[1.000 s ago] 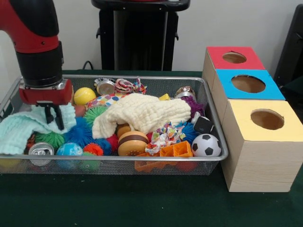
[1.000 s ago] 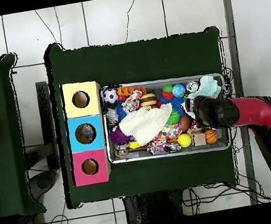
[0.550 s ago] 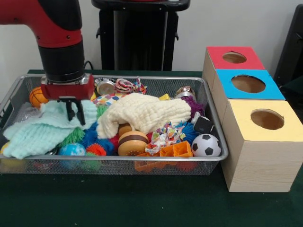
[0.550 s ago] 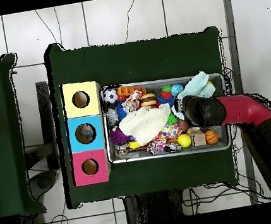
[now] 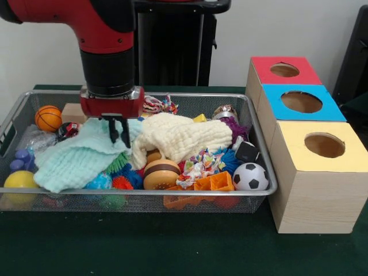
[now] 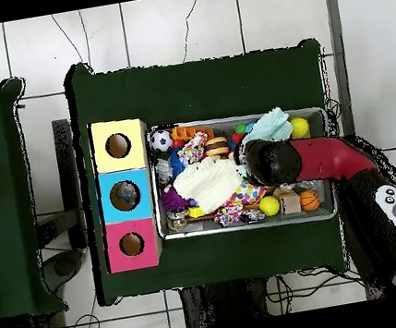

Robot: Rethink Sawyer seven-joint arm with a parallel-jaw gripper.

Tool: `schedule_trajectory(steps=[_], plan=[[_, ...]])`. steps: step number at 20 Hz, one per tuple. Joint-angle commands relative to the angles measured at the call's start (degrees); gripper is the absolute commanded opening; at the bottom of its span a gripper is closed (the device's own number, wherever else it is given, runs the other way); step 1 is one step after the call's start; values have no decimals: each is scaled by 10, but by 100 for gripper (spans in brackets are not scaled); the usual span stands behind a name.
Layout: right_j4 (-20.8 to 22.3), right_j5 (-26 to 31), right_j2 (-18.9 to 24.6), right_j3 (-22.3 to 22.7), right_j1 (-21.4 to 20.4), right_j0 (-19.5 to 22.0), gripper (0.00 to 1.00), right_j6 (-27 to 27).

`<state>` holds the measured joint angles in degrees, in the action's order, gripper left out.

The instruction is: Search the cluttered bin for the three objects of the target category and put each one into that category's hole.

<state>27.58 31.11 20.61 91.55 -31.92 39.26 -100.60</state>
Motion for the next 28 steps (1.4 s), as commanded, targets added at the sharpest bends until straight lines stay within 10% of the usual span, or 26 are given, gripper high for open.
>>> schedule_trajectory(steps=[1,15,27,28], plan=[[-65,-54,-34,78,20,-53,0,-199],[-139,-105,-94,76,31,-125,0,-217],[-124,-109,-84,69,44,-69,0,-134],[-123,-108,-83,71,43,-66,100,-135]])
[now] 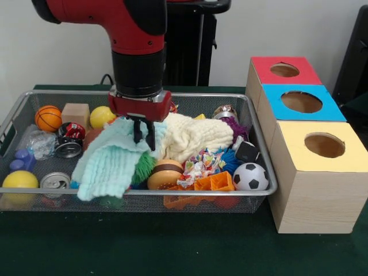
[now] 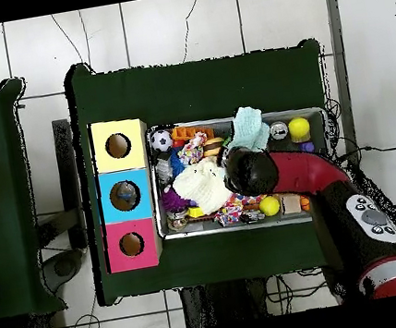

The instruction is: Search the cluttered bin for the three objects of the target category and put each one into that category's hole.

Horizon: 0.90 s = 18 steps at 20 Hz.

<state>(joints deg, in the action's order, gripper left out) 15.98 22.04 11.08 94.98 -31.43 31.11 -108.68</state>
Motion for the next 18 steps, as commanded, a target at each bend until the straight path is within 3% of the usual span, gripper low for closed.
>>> schedule_trajectory(steps=[1,18], plan=[[-5,-18,12,37,38,16,100,-52],[6,-29,34,29,58,41,100,-30]])
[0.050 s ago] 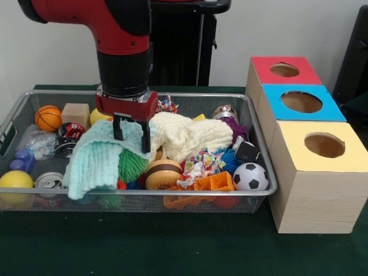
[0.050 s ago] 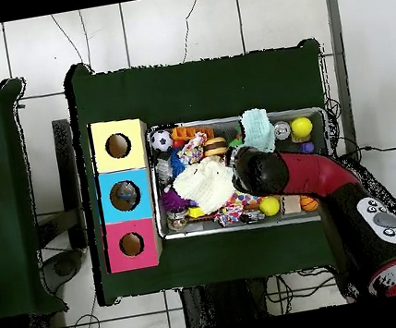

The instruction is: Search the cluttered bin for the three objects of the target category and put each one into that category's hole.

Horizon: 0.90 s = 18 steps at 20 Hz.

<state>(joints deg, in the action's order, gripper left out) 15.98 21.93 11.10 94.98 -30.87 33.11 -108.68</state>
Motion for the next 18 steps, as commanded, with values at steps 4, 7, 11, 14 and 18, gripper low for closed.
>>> schedule_trajectory(steps=[4,7,11,14,18], plan=[[11,-21,43,33,47,32,100,-12],[14,-6,53,42,34,48,100,5],[8,44,69,83,-37,76,100,33],[2,73,84,112,-80,101,100,51],[5,84,106,131,-97,130,100,67]])
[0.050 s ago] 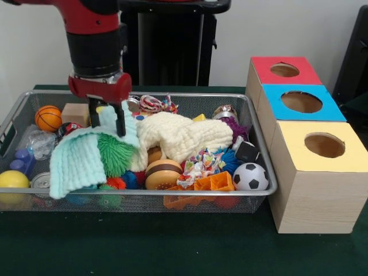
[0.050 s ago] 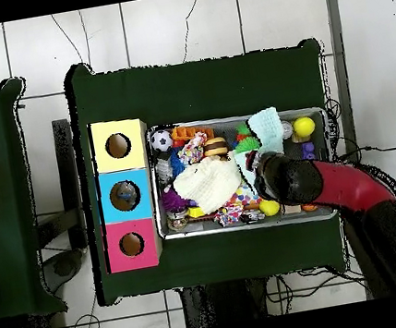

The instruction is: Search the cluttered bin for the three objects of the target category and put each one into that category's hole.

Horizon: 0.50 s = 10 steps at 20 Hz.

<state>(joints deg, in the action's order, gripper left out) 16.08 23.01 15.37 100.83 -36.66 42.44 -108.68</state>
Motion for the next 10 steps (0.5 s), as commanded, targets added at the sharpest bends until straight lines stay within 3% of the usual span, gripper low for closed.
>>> schedule_trajectory(steps=[1,10], plan=[[6,74,68,77,-41,43,100,69],[35,68,95,86,-30,90,100,92]])
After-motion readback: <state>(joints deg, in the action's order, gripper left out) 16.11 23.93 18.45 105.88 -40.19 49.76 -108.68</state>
